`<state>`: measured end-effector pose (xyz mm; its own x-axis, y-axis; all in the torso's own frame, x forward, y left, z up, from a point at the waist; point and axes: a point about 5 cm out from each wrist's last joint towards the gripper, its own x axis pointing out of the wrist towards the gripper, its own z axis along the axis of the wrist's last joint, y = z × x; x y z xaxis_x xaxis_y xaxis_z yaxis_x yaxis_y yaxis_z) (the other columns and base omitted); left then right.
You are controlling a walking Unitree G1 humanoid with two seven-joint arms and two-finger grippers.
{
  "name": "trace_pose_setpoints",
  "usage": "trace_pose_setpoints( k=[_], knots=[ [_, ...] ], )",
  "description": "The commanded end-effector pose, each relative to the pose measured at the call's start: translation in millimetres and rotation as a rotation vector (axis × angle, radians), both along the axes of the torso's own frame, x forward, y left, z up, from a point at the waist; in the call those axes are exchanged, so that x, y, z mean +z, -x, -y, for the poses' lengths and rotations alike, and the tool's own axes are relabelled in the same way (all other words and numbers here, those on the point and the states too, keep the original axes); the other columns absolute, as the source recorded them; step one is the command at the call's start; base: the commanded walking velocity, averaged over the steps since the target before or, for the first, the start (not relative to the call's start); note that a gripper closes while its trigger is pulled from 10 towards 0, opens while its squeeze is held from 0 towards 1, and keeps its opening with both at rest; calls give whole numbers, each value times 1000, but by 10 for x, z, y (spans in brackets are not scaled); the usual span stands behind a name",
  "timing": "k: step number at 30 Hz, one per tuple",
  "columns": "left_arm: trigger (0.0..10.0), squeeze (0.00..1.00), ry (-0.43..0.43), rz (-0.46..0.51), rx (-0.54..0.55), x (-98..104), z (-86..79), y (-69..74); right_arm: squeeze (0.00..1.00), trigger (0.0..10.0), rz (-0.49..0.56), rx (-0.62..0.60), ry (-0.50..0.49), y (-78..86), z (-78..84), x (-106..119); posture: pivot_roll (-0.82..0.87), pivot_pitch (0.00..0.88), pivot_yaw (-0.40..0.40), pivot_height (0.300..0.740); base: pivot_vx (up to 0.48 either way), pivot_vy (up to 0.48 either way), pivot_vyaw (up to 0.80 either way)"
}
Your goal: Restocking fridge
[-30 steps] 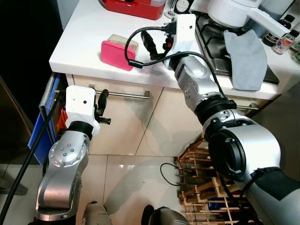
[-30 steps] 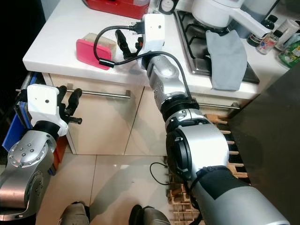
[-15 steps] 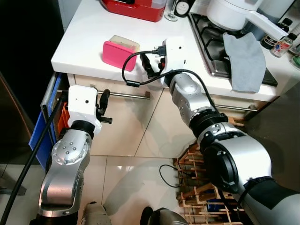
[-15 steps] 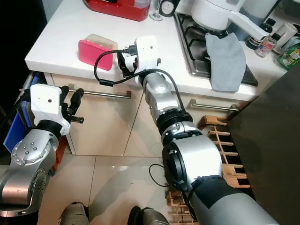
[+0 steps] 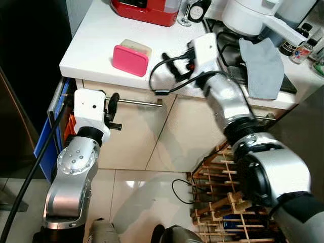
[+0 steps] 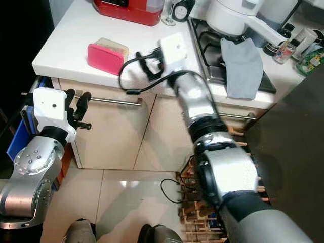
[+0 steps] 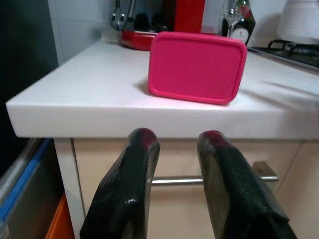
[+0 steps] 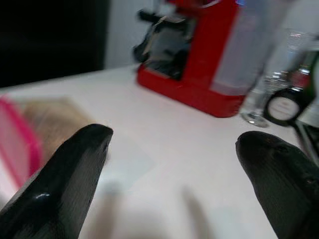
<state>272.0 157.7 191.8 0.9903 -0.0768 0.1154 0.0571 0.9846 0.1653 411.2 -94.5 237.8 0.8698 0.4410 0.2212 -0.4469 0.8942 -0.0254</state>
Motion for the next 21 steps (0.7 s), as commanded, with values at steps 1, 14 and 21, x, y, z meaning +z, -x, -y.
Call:
trace_pose_setpoints(
  k=[1,14,21],
  knots=[
    [10000,0,-1,49,12,72,15,-33,0,10000,23,-91,-92,0,176,26,251,34,-209,740,0,0,0],
    [10000,0,-282,190,-138,310,352,-194,0,10000,194,-360,-140,619,285,-594,168,0,-50,740,0,0,0],
    [10000,0,-293,149,-181,307,267,-368,0,10000,139,-403,-227,627,213,-610,134,0,41,740,0,0,0]
  ],
)
